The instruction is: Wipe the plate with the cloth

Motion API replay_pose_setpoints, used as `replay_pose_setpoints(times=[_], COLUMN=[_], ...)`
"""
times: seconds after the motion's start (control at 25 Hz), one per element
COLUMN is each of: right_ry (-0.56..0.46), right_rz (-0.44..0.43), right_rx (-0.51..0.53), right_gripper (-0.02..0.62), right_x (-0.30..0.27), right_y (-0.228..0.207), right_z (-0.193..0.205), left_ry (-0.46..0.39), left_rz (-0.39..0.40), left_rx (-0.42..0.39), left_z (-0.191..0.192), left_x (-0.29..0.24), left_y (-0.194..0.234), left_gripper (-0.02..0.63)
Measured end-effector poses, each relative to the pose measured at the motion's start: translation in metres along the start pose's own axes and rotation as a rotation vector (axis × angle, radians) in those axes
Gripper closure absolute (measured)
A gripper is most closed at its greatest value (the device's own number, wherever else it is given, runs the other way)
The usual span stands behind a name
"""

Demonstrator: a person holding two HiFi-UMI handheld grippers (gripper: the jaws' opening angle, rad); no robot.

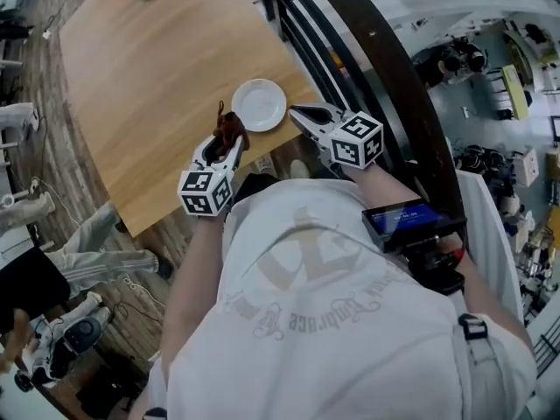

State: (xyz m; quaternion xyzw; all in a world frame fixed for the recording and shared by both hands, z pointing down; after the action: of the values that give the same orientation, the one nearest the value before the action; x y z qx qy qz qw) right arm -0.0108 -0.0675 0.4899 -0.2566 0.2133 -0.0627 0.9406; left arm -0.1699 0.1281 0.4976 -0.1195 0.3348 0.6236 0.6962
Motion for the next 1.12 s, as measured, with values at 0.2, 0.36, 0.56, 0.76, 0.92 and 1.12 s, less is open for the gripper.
replay_pose_setpoints(times=[0.2,0.36,0.56,0.76,0.92,1.12], right_ry=[0.017,0.031,0.053,0.051,0.064,0.067], right_rz=[-0.046,-0.074,-0.086,-0.084,-0.089,-0.082], right_rx=[0.129,0.182,0.185,0.180,0.193,0.196], right_gripper=[0.582,0.581,0.582,0.581,0.582,0.583], right_x=[-0.006,-0.008,-0.015,-0.018,-0.020,-0.019], right_y=[0.015,0.029,0.030,0.033,0.036,0.037], right_z=[-0.013,-0.013,-0.006,-0.003,0.001,0.002], left_ry=[-0.071,-0.110,-0.129,-0.126,-0.126,-0.118], left_rz=[-0.082,-0.115,-0.132,-0.129,-0.117,-0.099], left_rx=[0.070,0.107,0.124,0.118,0.114,0.104], left_z=[0.018,0.027,0.031,0.031,0.030,0.028], left_x=[0.033,0.056,0.066,0.068,0.065,0.058], left_y=[0.001,0.002,0.005,0.007,0.006,0.003], left_gripper=[0.437,0.437,0.437,0.437,0.436,0.436])
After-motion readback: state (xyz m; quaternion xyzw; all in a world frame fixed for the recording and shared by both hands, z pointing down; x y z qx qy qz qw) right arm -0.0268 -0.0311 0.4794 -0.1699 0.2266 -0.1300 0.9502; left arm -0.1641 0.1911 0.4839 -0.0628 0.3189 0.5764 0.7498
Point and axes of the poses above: the fingertips, and each gripper's own axes: x backward along the fingers, y to its left, z out of its underside, the point moved 8 cm from there along x, backward along the fingers, and after that the axes turned 7 degrees about y, right-handed, at the moved point
